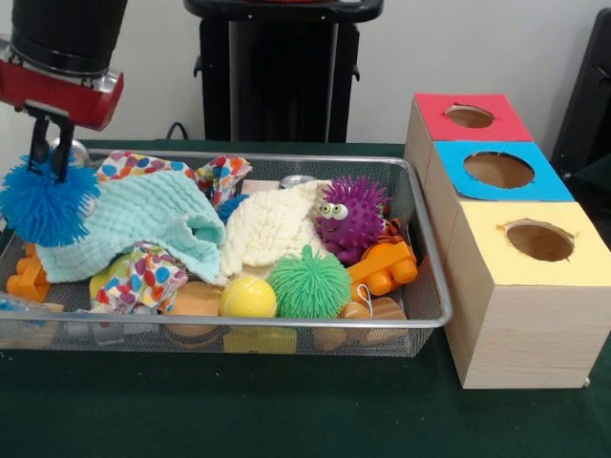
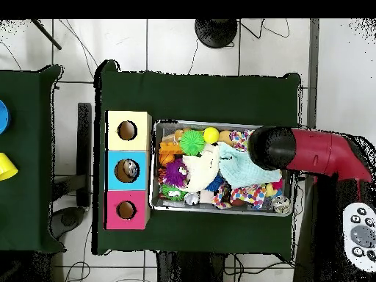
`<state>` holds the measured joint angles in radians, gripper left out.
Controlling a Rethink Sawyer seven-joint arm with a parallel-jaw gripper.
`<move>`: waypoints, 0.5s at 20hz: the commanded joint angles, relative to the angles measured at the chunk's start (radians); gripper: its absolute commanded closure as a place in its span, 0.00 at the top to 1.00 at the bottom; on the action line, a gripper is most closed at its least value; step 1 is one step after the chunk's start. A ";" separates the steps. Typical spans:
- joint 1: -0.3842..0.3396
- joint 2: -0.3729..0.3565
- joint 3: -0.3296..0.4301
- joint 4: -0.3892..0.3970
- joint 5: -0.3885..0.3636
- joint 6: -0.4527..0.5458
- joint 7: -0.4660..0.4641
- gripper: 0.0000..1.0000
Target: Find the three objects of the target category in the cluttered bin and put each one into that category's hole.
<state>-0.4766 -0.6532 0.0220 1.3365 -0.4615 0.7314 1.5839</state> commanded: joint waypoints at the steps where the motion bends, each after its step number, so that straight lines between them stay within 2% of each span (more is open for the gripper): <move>1: 0.067 -0.017 -0.051 0.077 -0.090 -0.019 0.070 0.00; 10: 0.147 -0.002 -0.117 0.058 -0.124 -0.057 0.104 0.00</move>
<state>-0.3592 -0.6722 -0.0643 1.3365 -0.5097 0.7206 1.5839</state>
